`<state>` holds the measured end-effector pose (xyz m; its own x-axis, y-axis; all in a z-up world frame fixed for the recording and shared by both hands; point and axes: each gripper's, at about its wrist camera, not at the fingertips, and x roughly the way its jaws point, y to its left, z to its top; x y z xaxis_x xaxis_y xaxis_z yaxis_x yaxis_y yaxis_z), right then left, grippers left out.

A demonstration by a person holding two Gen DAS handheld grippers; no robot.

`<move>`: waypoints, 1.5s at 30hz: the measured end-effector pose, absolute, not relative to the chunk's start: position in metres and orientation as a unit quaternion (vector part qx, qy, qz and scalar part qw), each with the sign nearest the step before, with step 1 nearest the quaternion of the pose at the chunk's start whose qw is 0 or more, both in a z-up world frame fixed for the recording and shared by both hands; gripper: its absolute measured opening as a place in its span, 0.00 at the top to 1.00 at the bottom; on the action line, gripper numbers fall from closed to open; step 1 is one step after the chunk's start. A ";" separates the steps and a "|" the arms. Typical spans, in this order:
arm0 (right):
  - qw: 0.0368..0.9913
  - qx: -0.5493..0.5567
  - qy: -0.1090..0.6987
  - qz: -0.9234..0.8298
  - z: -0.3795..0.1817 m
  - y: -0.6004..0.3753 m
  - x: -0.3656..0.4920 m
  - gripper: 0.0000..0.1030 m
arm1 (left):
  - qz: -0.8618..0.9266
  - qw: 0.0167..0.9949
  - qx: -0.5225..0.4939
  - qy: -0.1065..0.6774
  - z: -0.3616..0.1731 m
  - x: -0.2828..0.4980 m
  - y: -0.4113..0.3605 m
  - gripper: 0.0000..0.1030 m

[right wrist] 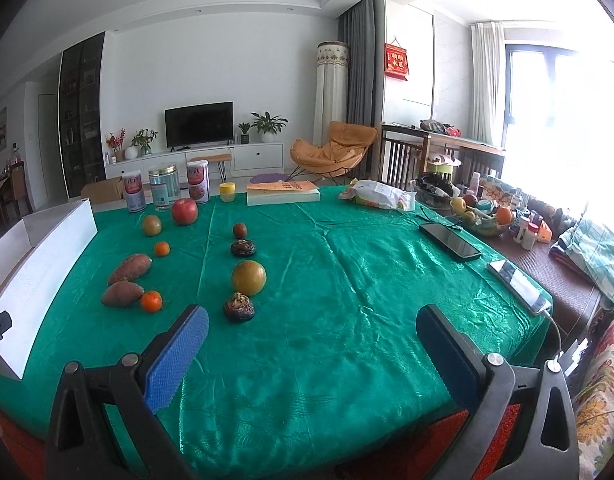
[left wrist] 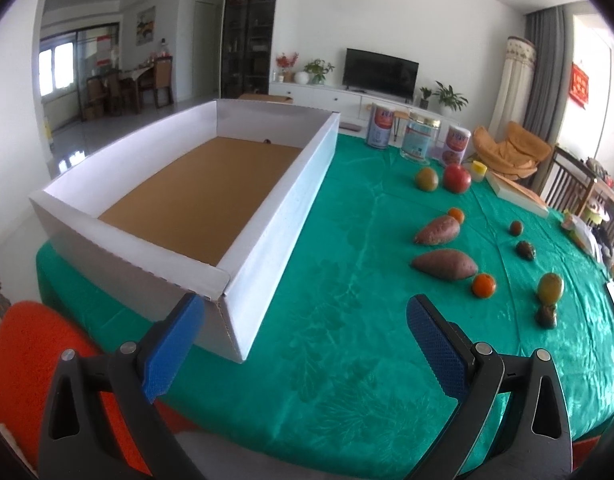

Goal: Organize fruits

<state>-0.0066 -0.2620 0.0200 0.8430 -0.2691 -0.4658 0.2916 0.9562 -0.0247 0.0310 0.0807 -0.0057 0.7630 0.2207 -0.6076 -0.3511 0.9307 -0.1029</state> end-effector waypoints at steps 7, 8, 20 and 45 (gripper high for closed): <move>0.958 0.025 0.243 -0.153 0.015 -0.261 -0.003 0.00 | 0.152 0.937 -0.111 0.294 -0.008 0.031 0.081 0.01; 0.957 0.024 0.244 -0.154 0.014 -0.258 -0.002 0.00 | 0.150 0.937 -0.113 0.293 -0.008 0.030 0.081 0.01; 0.966 0.000 0.222 -0.132 0.030 -0.241 -0.003 0.00 | 0.090 0.950 -0.105 0.280 0.005 0.022 0.058 0.01; 0.972 -0.009 0.214 -0.098 0.028 -0.222 -0.018 0.00 | 0.029 0.954 -0.059 0.292 -0.005 0.008 0.030 0.01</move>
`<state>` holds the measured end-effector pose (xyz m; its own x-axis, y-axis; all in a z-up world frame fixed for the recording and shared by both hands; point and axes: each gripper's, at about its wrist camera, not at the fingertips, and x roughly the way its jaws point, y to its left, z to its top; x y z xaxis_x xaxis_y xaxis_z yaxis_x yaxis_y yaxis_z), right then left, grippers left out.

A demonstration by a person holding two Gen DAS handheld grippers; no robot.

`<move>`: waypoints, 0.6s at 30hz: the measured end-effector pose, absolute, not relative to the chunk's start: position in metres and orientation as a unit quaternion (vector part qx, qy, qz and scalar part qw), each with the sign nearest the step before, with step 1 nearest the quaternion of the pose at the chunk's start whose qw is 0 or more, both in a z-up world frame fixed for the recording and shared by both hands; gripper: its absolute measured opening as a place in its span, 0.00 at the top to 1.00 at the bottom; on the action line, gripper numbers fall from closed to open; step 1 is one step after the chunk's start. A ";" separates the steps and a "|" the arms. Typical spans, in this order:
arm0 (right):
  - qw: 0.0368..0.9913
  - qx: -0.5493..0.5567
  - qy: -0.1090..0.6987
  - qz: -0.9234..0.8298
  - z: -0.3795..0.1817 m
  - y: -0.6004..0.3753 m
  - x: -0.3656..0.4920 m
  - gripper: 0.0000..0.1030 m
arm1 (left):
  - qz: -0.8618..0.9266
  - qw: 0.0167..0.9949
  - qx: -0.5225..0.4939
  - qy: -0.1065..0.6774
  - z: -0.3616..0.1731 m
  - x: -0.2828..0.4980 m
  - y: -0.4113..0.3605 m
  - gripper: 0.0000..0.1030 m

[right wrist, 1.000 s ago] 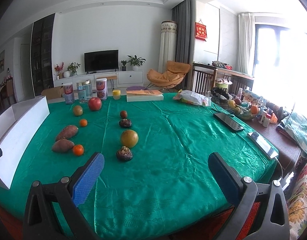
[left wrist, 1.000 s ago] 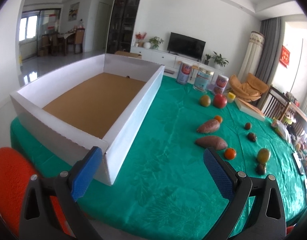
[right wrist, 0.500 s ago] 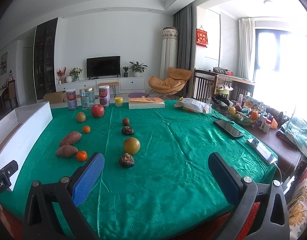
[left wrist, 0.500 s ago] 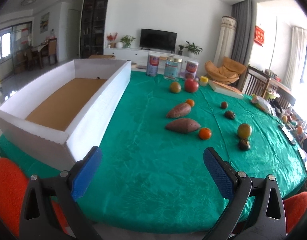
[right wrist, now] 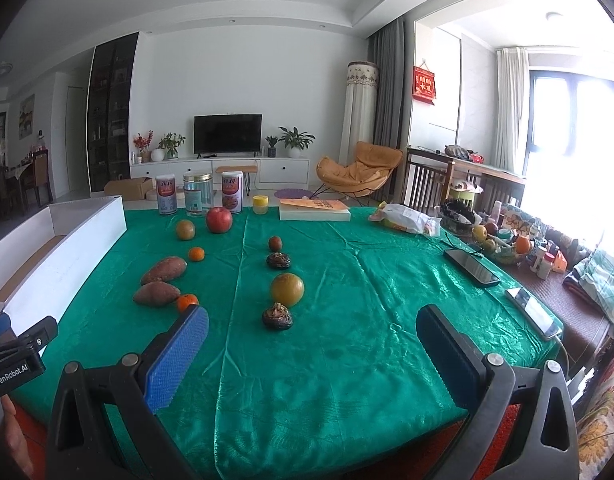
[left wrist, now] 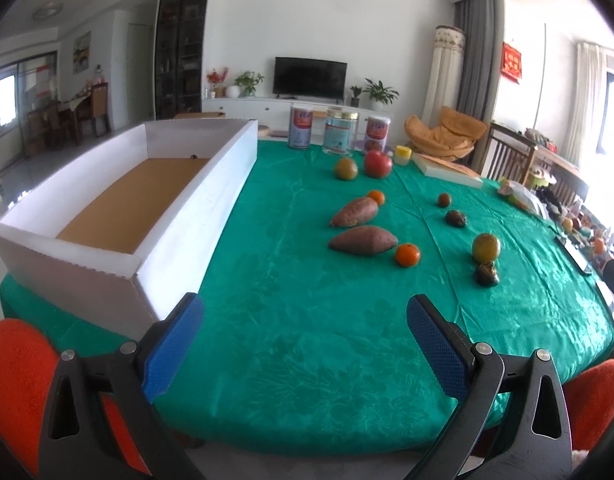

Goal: Organize fruits

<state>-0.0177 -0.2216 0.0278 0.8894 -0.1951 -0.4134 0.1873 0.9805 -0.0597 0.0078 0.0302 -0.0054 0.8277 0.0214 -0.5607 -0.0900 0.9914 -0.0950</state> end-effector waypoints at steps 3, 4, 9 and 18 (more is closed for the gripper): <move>0.970 -0.009 0.223 -0.094 0.023 -0.220 -0.013 0.00 | 0.013 0.953 -0.047 0.299 -0.008 0.009 0.022 0.01; 0.970 -0.009 0.226 -0.092 0.022 -0.220 -0.011 0.00 | 0.008 0.952 -0.044 0.303 -0.010 0.010 0.020 0.01; 0.968 -0.010 0.235 -0.083 0.014 -0.217 -0.001 0.00 | -0.012 0.942 -0.035 0.333 -0.021 0.023 0.013 0.01; 0.965 0.006 0.247 -0.093 0.003 -0.237 0.009 0.00 | -0.021 0.937 -0.034 0.347 -0.022 0.066 0.005 0.01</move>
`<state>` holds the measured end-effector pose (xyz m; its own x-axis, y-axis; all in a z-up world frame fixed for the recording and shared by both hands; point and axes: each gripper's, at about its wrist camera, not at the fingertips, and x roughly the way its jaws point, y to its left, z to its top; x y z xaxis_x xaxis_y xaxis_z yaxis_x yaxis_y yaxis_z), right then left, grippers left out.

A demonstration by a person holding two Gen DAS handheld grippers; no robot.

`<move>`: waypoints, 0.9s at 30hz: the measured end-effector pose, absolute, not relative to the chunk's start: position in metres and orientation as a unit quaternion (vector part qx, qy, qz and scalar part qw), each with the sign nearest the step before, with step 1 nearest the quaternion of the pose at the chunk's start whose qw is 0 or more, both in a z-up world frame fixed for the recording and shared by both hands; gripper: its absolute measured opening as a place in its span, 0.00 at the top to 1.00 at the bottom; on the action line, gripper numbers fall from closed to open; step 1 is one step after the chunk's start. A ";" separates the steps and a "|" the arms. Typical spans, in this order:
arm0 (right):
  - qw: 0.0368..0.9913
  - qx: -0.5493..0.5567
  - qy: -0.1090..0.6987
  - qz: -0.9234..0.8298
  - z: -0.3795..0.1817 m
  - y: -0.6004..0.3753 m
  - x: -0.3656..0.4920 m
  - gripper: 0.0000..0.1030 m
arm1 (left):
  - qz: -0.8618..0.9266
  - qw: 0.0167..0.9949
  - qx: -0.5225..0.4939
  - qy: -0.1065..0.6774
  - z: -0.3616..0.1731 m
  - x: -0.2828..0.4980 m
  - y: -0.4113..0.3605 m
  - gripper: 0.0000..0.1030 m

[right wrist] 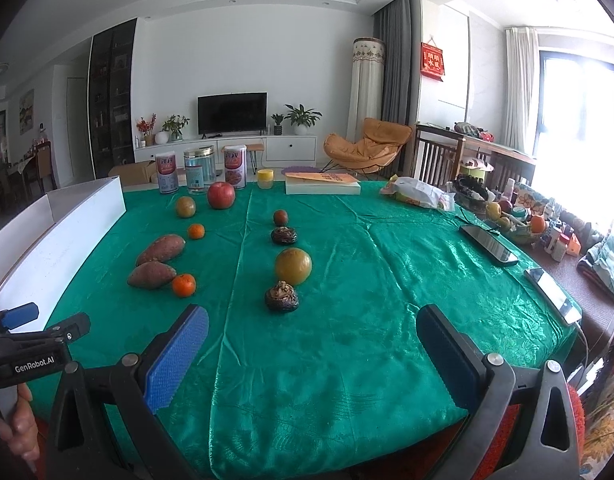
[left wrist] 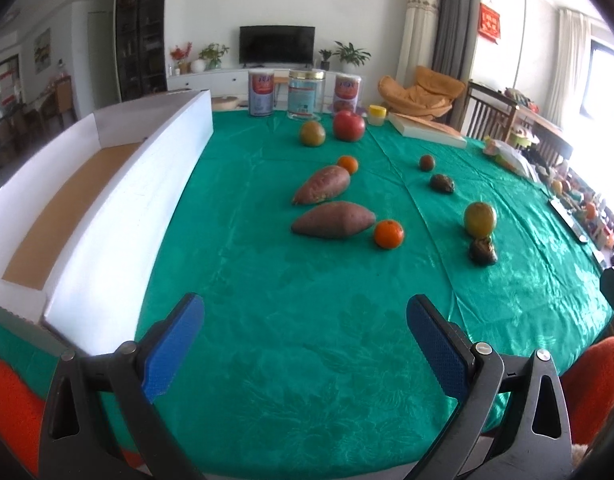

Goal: Organize fruits

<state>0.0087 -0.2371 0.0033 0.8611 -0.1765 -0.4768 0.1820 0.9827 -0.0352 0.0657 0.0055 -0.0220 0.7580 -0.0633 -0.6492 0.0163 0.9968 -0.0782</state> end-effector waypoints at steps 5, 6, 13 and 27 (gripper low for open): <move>0.962 0.014 0.251 -0.109 -0.001 -0.253 0.010 0.00 | -0.039 0.934 -0.015 0.353 -0.026 0.072 0.003 0.01; 0.960 0.017 0.257 -0.109 -0.003 -0.254 0.011 0.00 | -0.050 0.929 -0.015 0.367 -0.031 0.076 0.003 0.01; 0.955 0.022 0.286 -0.072 -0.017 -0.246 0.020 0.00 | -0.072 0.901 -0.003 0.428 -0.067 0.103 0.000 0.01; 0.959 0.032 0.278 -0.045 -0.024 -0.262 0.048 0.00 | -0.080 0.884 0.042 0.458 -0.090 0.139 -0.011 0.01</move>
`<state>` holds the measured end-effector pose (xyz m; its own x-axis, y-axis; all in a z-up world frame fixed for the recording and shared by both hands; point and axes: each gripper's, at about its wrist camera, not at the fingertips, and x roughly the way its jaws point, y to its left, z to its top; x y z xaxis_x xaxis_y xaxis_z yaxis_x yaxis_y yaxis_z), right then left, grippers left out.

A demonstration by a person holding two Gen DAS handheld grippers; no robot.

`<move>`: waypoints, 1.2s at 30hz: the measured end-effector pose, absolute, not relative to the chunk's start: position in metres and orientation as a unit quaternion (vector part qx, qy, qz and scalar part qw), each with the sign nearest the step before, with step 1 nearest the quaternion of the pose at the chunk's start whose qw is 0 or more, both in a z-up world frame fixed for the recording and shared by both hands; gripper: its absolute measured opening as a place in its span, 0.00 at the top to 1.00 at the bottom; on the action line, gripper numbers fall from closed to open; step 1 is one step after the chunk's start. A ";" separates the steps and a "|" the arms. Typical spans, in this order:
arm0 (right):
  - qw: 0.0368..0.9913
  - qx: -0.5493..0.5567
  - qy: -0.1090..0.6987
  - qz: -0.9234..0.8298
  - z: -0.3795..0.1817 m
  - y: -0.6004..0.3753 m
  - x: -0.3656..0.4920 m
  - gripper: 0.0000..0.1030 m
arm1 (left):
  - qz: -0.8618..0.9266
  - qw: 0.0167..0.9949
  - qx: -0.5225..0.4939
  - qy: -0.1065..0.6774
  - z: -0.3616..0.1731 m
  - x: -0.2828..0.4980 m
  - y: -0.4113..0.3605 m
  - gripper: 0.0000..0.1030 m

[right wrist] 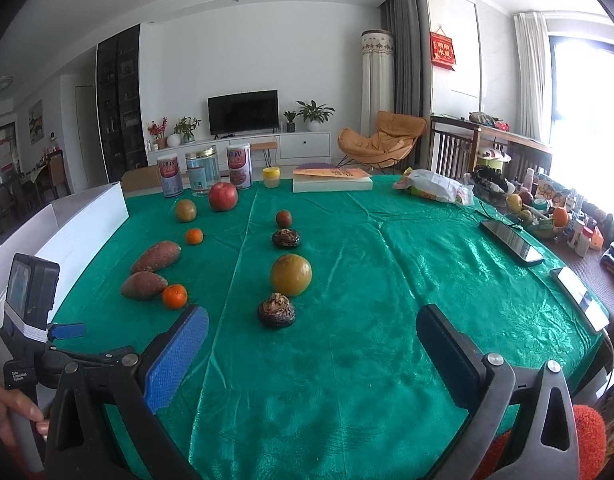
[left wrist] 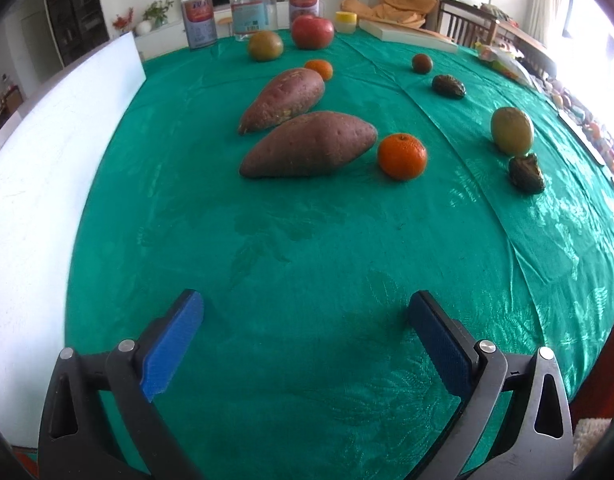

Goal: Organize fruits
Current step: 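Grasp the sweet potato with the left tool while the right tool grasps the dark lychee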

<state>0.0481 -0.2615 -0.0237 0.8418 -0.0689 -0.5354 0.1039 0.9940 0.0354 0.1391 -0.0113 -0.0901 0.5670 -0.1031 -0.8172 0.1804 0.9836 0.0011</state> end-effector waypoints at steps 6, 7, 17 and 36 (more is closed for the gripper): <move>0.946 0.050 0.318 -0.030 -0.048 -0.270 0.051 0.00 | -0.100 0.850 0.072 0.512 -0.086 0.169 -0.007 0.02; 0.946 0.052 0.318 -0.030 -0.049 -0.271 0.051 0.00 | -0.105 0.852 0.068 0.509 -0.081 0.177 -0.004 0.02; 0.948 0.071 0.309 -0.041 -0.046 -0.284 0.042 0.00 | -0.134 0.859 0.182 0.460 -0.075 0.234 -0.035 0.03; 0.928 0.127 0.350 -0.027 -0.061 -0.299 0.054 0.00 | -0.153 0.811 0.046 0.563 -0.075 0.181 -0.017 0.48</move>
